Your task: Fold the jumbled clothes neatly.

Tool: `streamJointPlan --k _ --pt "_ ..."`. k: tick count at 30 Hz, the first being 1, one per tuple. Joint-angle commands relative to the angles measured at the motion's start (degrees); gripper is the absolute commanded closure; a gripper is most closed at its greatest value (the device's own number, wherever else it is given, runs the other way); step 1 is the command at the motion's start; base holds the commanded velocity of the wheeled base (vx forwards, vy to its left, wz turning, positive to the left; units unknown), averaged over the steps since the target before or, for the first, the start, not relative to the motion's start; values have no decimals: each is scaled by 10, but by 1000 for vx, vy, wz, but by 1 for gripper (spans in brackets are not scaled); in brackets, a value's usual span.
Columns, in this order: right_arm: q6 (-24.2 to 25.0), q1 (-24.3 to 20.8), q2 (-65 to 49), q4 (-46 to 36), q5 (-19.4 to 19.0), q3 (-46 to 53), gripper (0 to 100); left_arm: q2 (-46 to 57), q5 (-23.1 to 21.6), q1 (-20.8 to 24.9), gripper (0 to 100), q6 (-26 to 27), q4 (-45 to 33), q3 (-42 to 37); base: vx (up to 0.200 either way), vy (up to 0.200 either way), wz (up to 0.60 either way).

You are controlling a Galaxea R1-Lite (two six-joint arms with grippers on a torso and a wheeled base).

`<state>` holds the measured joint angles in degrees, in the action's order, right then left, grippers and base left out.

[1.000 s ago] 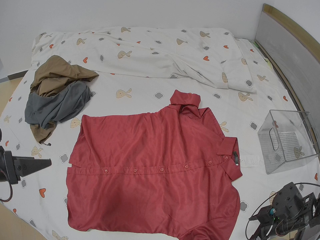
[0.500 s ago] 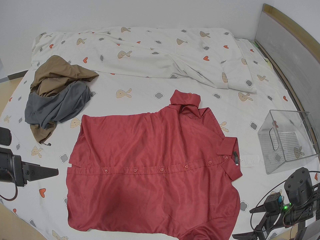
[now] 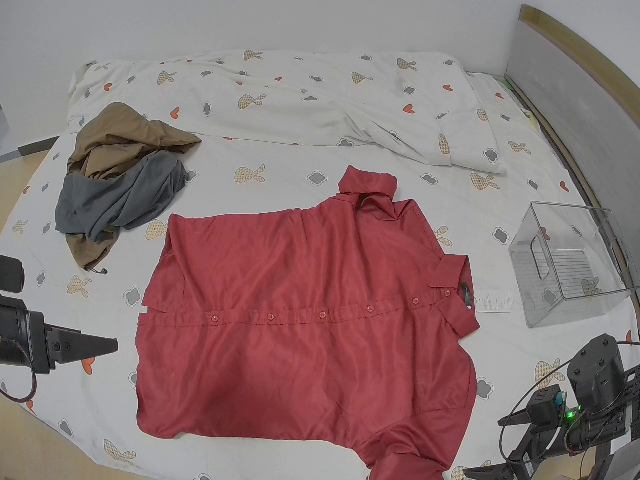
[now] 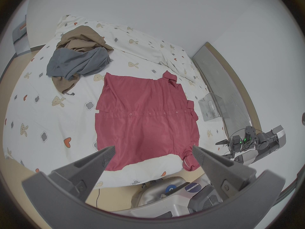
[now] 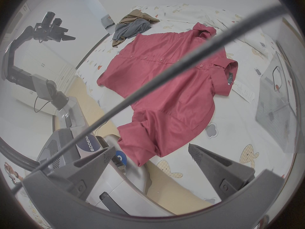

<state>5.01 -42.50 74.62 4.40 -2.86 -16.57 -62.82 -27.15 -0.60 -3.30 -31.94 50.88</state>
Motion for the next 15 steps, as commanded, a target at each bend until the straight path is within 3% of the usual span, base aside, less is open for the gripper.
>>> streamJointPlan --k 1,6,12,15 --pt "-1 -9 25 0 6 -4 0 1 0 0 0 0 3 -1 0 0 0" --pt "-2 -69 92 3 16 -8 0 1 0 0 0 0 10 -2 0 0 0" --pt "-2 -141 217 3 121 -34 0 -1 0 0 0 -2 25 -8 0 0 0" --pt "1 -156 271 10 142 -42 0 -3 0 0 0 -2 26 -10 0 0 0"
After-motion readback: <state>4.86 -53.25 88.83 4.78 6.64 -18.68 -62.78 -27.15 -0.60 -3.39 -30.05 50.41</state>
